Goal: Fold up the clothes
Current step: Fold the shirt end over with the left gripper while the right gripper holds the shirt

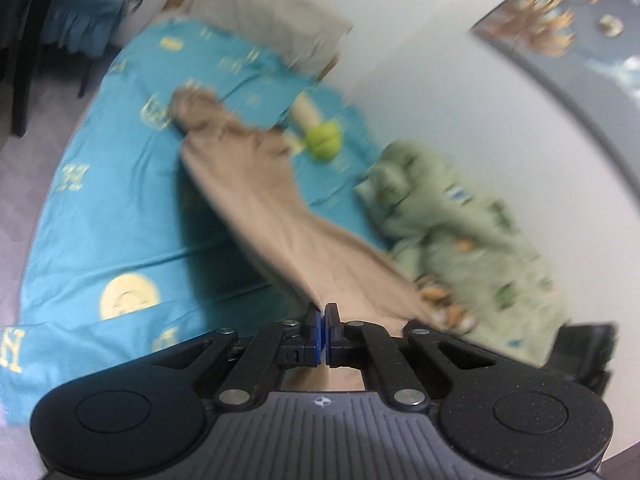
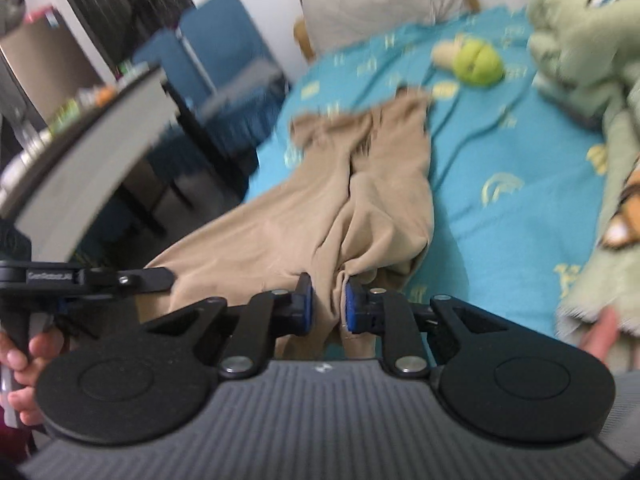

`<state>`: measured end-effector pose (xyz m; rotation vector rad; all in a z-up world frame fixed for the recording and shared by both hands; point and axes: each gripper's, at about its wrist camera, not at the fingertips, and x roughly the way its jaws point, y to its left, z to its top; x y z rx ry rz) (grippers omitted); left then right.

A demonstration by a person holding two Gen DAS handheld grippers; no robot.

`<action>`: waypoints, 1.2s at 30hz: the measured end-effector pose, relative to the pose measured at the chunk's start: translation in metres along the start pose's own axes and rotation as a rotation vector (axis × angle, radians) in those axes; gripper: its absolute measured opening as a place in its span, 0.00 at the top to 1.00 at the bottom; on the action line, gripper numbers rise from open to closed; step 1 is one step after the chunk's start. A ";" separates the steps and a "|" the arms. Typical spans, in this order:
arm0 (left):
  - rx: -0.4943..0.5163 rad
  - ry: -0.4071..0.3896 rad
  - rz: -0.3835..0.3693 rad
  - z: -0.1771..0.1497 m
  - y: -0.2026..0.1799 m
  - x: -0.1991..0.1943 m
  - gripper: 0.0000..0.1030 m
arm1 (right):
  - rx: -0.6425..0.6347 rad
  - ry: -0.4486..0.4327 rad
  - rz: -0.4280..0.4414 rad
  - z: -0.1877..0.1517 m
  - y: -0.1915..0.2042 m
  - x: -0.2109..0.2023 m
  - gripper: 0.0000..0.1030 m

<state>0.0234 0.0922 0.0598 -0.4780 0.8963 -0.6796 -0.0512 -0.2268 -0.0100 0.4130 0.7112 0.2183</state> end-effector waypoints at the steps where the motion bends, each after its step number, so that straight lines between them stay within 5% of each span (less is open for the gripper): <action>1: 0.010 -0.017 -0.008 -0.002 -0.006 -0.006 0.99 | -0.003 -0.010 0.008 -0.001 0.001 -0.008 0.82; 10: 0.071 -0.136 -0.021 -0.080 -0.039 -0.049 0.99 | -0.008 -0.062 0.065 -0.019 -0.006 -0.065 0.82; 17: 0.097 -0.197 0.027 -0.039 -0.037 -0.031 0.99 | -0.029 -0.092 0.048 0.013 -0.007 -0.041 0.82; 28: 0.161 -0.207 0.190 0.058 0.003 0.086 0.99 | -0.009 -0.052 -0.039 0.100 -0.039 0.090 0.81; 36: 0.184 -0.153 0.320 0.094 0.089 0.201 0.99 | 0.001 0.121 -0.121 0.118 -0.077 0.223 0.80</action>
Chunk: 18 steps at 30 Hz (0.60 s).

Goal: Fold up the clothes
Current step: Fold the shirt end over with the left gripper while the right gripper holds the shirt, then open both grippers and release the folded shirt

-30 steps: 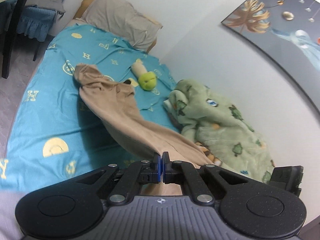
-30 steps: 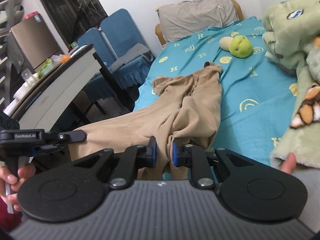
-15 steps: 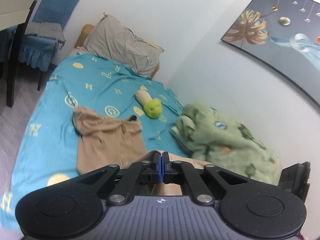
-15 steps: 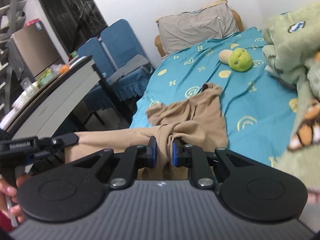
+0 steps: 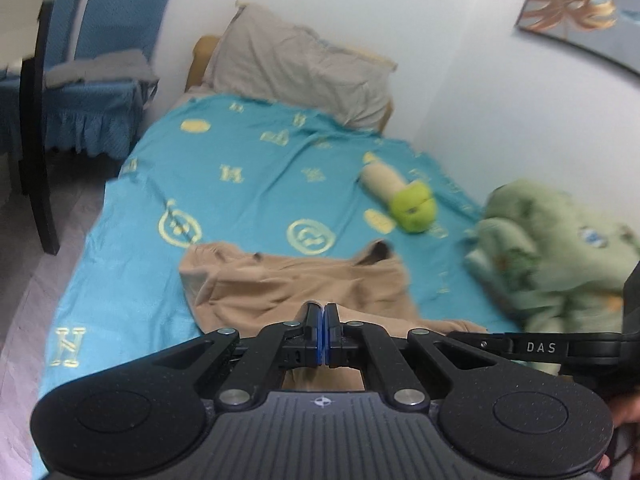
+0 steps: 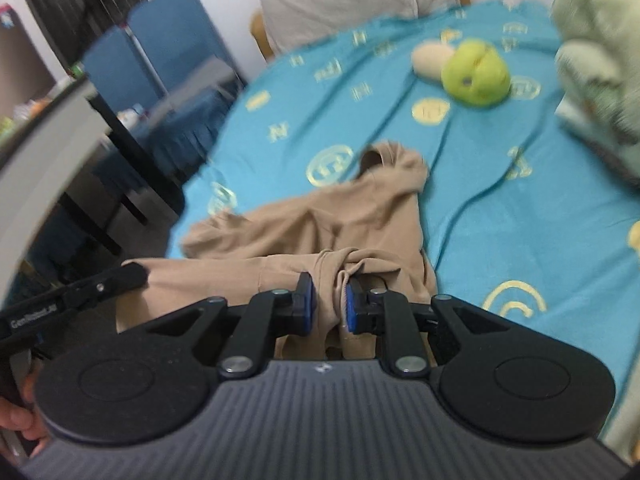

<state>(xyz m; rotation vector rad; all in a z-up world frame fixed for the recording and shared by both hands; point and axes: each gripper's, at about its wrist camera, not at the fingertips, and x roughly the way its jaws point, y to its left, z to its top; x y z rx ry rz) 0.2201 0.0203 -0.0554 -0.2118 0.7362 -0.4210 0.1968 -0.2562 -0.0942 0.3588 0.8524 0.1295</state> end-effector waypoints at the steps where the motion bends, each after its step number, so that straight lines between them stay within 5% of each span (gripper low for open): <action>1: -0.013 0.015 0.003 -0.004 0.008 0.014 0.99 | 0.009 0.026 -0.011 -0.001 -0.003 0.015 0.80; 8: -0.038 0.070 0.008 -0.019 0.035 0.060 0.95 | 0.078 0.090 -0.038 0.000 -0.013 0.046 0.71; 11: -0.023 0.068 0.012 -0.018 0.032 0.051 0.68 | 0.075 0.072 -0.037 0.001 -0.012 0.040 0.27; 12: -0.017 0.066 0.020 -0.018 0.029 0.046 0.48 | 0.078 0.054 -0.032 0.001 -0.012 0.036 0.10; 13: -0.009 0.053 0.034 -0.018 0.026 0.039 0.34 | 0.079 0.035 -0.021 -0.001 -0.010 0.030 0.09; 15: 0.014 0.030 0.047 -0.021 0.019 0.024 0.25 | 0.074 0.017 -0.004 -0.003 -0.008 0.020 0.09; 18: 0.021 0.036 0.011 -0.031 0.013 0.001 0.22 | 0.086 -0.038 0.004 -0.011 -0.006 -0.003 0.09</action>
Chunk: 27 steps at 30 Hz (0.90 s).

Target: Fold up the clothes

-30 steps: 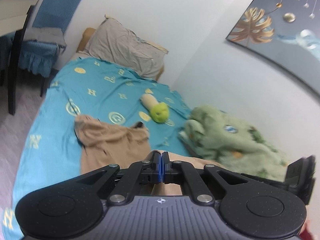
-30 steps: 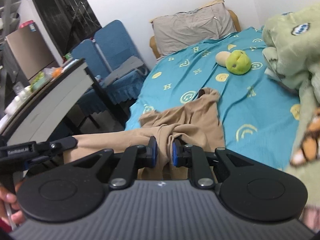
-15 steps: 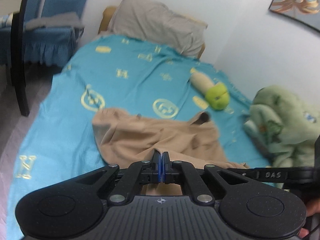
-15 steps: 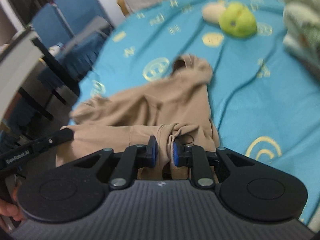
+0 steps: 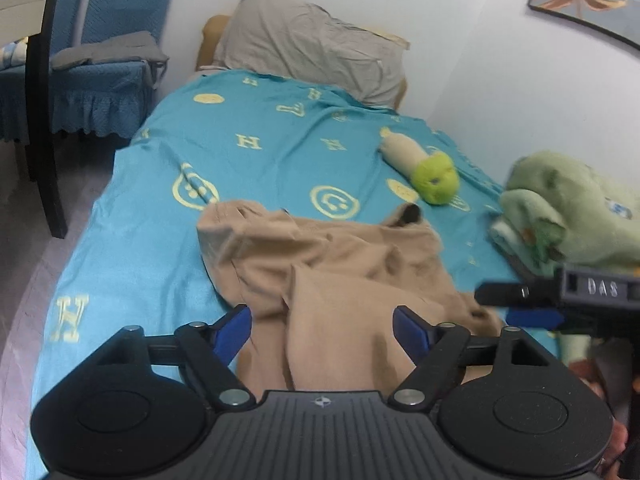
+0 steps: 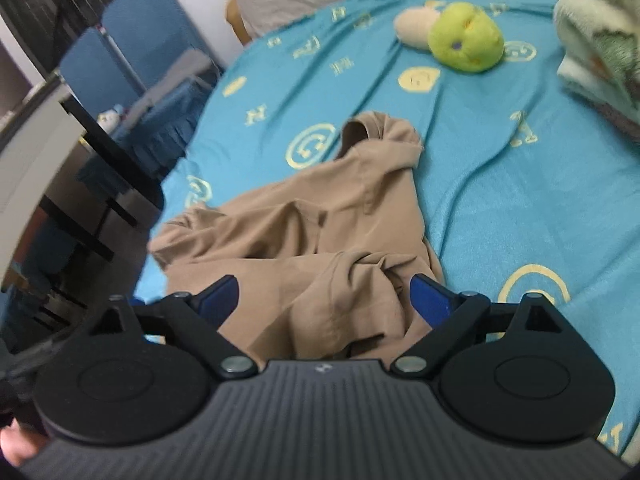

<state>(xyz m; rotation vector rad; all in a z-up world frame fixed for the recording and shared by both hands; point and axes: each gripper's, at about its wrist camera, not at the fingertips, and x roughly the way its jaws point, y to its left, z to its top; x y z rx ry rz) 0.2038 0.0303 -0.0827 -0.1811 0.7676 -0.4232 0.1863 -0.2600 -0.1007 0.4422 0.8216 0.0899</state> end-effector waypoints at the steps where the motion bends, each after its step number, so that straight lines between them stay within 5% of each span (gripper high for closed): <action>1: -0.006 0.003 -0.013 -0.005 -0.001 -0.007 0.22 | 0.013 -0.012 -0.004 -0.004 -0.001 -0.007 0.09; 7: 0.031 0.051 -0.027 -0.034 -0.017 -0.024 0.22 | 0.120 -0.008 -0.078 -0.028 -0.024 -0.038 0.09; 11: 0.081 0.064 0.001 -0.043 -0.024 -0.012 0.29 | 0.310 0.004 -0.101 -0.050 -0.055 -0.048 0.09; 19: -0.072 0.116 -0.035 -0.053 0.005 0.003 0.99 | 0.273 0.056 -0.113 -0.061 -0.055 -0.025 0.09; 23: -0.164 0.056 -0.026 -0.048 0.019 -0.024 0.99 | 0.209 0.072 -0.149 -0.061 -0.049 -0.013 0.09; 27: -0.146 0.087 0.101 -0.050 0.026 -0.022 0.99 | 0.188 0.089 -0.168 -0.062 -0.048 -0.007 0.09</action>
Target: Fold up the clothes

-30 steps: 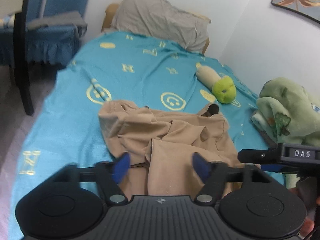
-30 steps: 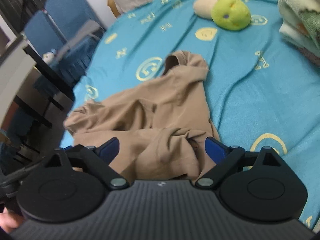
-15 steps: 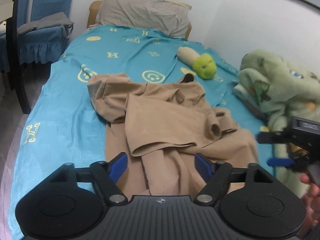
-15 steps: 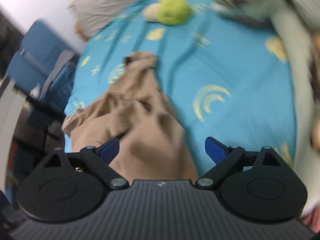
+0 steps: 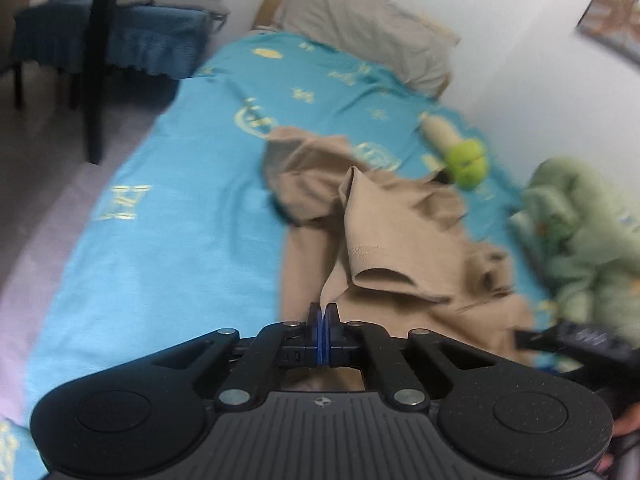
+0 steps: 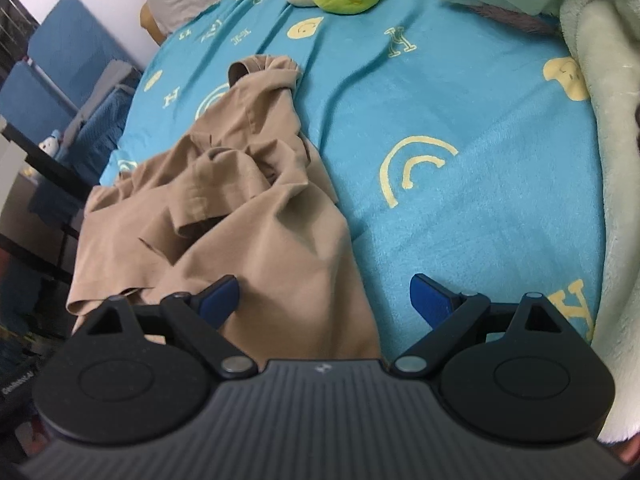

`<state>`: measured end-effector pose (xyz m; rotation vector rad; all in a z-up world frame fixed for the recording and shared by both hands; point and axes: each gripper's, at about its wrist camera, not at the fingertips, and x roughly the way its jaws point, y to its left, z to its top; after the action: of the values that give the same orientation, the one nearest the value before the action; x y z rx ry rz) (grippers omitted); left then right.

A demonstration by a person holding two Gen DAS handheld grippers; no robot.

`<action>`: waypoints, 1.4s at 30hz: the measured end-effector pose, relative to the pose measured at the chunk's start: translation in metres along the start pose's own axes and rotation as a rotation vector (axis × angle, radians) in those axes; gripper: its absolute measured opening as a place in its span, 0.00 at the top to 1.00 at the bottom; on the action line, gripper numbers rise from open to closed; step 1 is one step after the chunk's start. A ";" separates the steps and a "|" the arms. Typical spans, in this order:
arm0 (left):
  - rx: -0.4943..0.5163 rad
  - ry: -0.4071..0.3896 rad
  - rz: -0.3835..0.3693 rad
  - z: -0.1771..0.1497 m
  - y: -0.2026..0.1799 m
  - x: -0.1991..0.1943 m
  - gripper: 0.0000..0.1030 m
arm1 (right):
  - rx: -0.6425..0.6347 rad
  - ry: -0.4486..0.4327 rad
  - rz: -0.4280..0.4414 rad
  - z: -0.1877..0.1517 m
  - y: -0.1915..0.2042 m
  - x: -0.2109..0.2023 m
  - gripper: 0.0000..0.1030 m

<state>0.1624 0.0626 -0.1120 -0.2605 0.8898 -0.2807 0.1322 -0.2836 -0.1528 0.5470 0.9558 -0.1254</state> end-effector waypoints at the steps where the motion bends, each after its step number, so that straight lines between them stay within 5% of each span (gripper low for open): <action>1: 0.017 0.021 0.030 -0.001 -0.002 0.007 0.98 | -0.006 0.003 -0.006 0.000 0.001 0.002 0.09; 6: 0.036 0.055 0.071 -0.007 -0.002 0.017 0.95 | -0.051 0.027 -0.055 -0.003 0.004 0.010 0.09; 8: 0.026 0.043 0.077 -0.008 -0.002 0.006 0.87 | -0.042 0.028 -0.056 -0.003 0.004 0.010 0.09; 10: 0.012 0.023 0.089 -0.010 -0.005 -0.007 0.61 | -0.028 0.018 -0.051 -0.002 0.003 0.007 0.09; 11: 0.005 0.008 0.082 -0.012 -0.006 -0.015 0.57 | -0.021 0.011 -0.047 -0.002 0.003 0.006 0.09; 14: -0.049 -0.009 -0.012 -0.017 -0.012 -0.036 0.46 | -0.007 -0.007 -0.040 0.000 0.003 0.002 0.09; 19: -0.222 0.109 -0.341 -0.034 -0.019 -0.032 0.27 | 0.060 -0.049 -0.002 0.005 -0.001 -0.013 0.09; 23: -0.248 0.308 -0.406 -0.053 -0.035 0.006 0.26 | 0.129 -0.108 0.037 0.010 -0.005 -0.032 0.09; 26: -0.317 0.321 -0.366 -0.059 -0.033 0.027 0.26 | 0.181 -0.134 0.088 0.011 -0.009 -0.044 0.09; 30: -0.439 0.281 -0.416 -0.058 -0.023 0.040 0.26 | 0.251 -0.146 0.160 0.013 -0.014 -0.054 0.09; 34: -0.438 0.236 -0.409 -0.059 -0.026 0.036 0.26 | 0.318 -0.117 0.247 0.007 -0.015 -0.058 0.09; 42: -0.504 0.086 -0.477 -0.047 -0.013 0.021 0.26 | 0.521 0.116 0.485 -0.028 -0.009 -0.040 0.09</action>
<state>0.1364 0.0386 -0.1511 -0.9407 0.9683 -0.5095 0.0855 -0.2828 -0.1369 1.2625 0.8763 0.1004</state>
